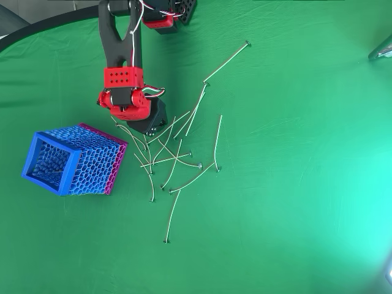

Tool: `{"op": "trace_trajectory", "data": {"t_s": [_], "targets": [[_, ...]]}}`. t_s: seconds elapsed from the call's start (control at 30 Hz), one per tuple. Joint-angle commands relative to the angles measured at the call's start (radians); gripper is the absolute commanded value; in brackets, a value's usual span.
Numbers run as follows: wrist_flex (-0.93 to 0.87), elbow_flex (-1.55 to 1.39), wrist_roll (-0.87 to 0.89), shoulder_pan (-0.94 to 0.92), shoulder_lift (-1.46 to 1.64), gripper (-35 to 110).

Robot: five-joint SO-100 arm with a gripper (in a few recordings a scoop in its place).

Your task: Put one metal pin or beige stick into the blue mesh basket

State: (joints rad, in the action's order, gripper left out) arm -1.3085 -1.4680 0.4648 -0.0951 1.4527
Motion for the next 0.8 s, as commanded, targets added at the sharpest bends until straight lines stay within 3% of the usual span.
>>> {"op": "trace_trajectory", "data": {"t_s": [0.0,0.4,0.77], "targets": [[0.006,0.035,0.003,-0.014,-0.006,11],[0.040,0.081,-0.058,0.003,-0.091,13],[0.067,0.107,0.023,-0.014,-0.152,16]]}}
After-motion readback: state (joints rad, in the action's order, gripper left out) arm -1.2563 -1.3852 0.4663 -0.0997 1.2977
